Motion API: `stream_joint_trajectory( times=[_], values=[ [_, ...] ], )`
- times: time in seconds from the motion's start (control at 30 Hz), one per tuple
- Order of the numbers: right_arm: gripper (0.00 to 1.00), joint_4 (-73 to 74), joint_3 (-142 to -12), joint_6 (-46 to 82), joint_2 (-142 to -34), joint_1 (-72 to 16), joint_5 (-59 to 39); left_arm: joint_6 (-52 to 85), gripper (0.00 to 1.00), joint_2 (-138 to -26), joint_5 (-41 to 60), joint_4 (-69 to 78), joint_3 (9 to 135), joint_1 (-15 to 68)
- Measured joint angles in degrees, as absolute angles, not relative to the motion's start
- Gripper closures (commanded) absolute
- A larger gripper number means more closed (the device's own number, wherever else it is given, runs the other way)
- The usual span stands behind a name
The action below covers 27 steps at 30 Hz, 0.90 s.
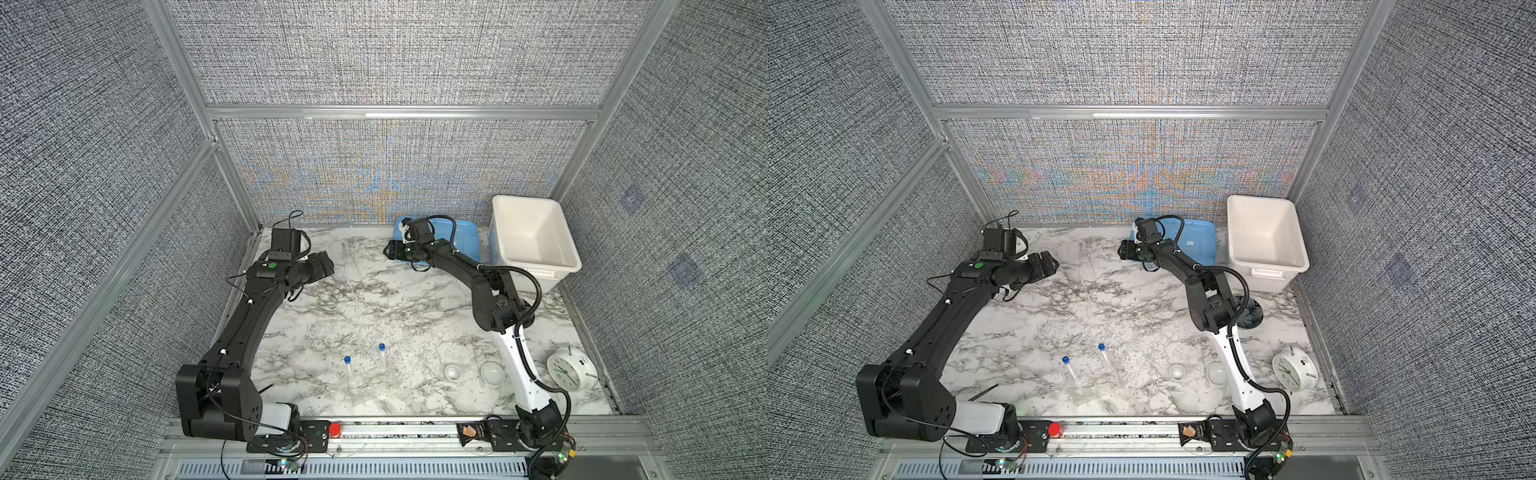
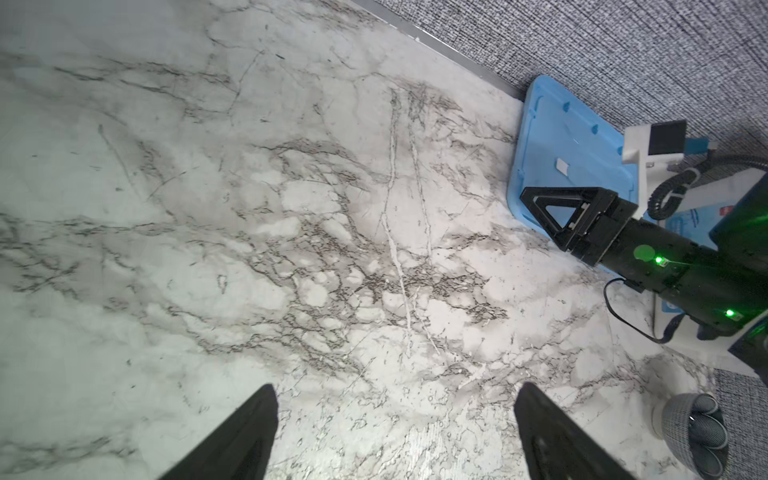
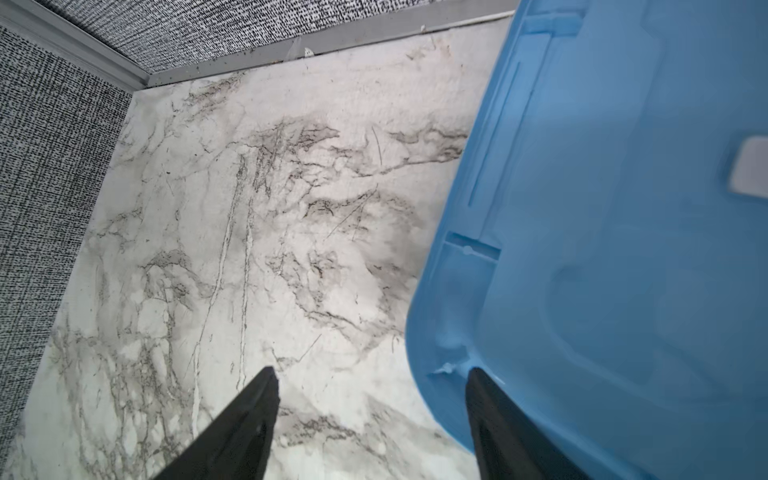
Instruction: Organize the chemistry lab equipment
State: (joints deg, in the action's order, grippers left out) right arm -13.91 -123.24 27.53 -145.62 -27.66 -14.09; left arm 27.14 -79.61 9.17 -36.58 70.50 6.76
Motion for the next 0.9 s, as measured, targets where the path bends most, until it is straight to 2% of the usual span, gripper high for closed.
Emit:
stream_joint_trajectory(
  times=[0.17, 0.4, 0.63, 0.9],
  values=[
    [0.29, -13.93, -129.91, 31.55, -151.13, -28.51, -14.83, 26.11, 0.09, -79.55, 9.56, -40.53, 72.49, 4.71],
    [0.31, -10.22, -127.15, 33.28, -150.8, -29.67, -13.98, 25.78, 0.09, -80.62, 10.52, -43.38, 73.32, 3.97],
    [0.32, -5.15, -119.48, 36.36, -147.04, -32.1, -22.72, 27.11, 0.1, -79.5, 10.39, -43.16, 71.07, 2.55],
    [0.33, -4.73, -125.03, 38.68, -149.25, -37.3, -35.31, 29.71, 0.1, -79.85, 12.32, -39.57, 68.03, 0.56]
  ],
)
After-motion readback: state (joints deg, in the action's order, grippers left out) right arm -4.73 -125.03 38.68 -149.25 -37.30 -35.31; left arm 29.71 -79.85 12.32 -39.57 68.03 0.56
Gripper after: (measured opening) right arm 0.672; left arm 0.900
